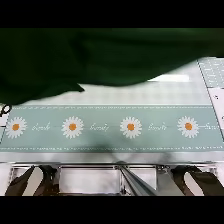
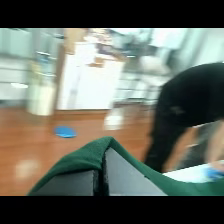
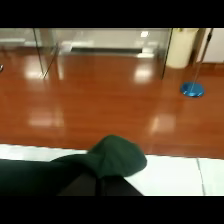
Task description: Fold the shirts.
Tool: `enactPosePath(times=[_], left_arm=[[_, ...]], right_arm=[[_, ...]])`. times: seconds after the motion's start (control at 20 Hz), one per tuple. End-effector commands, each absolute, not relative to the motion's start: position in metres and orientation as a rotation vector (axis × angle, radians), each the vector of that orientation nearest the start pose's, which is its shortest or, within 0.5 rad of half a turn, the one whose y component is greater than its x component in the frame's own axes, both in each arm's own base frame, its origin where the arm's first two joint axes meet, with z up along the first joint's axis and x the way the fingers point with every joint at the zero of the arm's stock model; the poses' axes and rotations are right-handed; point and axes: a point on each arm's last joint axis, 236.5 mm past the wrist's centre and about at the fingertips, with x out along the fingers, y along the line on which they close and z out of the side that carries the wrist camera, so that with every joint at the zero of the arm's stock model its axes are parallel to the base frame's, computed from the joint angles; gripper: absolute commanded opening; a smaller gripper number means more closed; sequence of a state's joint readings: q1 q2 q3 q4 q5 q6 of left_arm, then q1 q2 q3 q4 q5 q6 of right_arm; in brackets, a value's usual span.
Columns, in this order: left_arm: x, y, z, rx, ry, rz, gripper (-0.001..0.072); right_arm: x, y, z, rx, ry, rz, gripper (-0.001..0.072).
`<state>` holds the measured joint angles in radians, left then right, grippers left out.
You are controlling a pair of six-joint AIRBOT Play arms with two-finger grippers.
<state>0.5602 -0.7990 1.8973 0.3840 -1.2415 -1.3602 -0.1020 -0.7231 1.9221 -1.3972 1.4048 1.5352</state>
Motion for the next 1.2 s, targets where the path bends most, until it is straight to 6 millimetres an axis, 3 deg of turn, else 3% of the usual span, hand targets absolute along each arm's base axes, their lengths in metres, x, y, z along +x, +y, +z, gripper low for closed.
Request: enactPosePath(times=[0.0, 0.1, 0.2, 0.3, 0.4, 0.6, 0.75, 0.85, 0.95, 1.05, 1.15], left_arm=[[0.181, -0.089, 0.532, -0.108, -0.082, -0.278, 0.0019], [0.156, -0.061, 0.517, -0.068, -0.051, -0.124, 0.0019], [0.139, -0.033, 0.489, -0.065, 0.031, -0.024, 0.0019], [0.143, -0.016, 0.448, -0.107, 0.164, 0.014, 0.0019], [0.169, -0.018, 0.399, -0.146, 0.314, -0.02, 0.0019], [0.259, -0.005, 0.273, -0.214, 0.578, 0.005, 0.0019], [0.333, -0.02, 0.176, -0.384, 0.709, -0.049, 0.0019], [0.375, -0.024, 0.123, -0.478, 0.799, -0.055, 0.002], [0.42, -0.02, 0.081, -0.544, 0.846, -0.03, 0.002], [0.459, -0.012, 0.046, -0.551, 0.889, -0.01, 0.002], [0.494, -0.007, 0.019, -0.518, 0.924, -0.018, 0.002]], right_arm=[[0.151, 0.004, 0.464, -0.016, 0.18, -0.019, 0.0021], [0.128, -0.011, 0.458, -0.01, 0.178, -0.092, 0.0021], [0.116, -0.023, 0.447, -0.001, 0.198, -0.15, 0.0021], [0.125, -0.028, 0.427, 0.012, 0.253, -0.166, 0.0021], [0.151, -0.027, 0.394, 0.017, 0.358, -0.148, 0.0021], [0.24, -0.016, 0.291, 0.02, 0.635, -0.056, 0.0021], [0.326, -0.004, 0.213, 0.059, 0.784, 0.033, 0.0021], [0.382, 0.006, 0.163, 0.103, 0.864, 0.096, 0.0021], [0.44, 0.01, 0.105, 0.171, 0.91, 0.115, 0.0021], [0.485, 0.009, 0.052, 0.227, 0.962, 0.11, 0.0021], [0.527, 0.014, 0.015, 0.288, 0.987, 0.123, 0.0022]])
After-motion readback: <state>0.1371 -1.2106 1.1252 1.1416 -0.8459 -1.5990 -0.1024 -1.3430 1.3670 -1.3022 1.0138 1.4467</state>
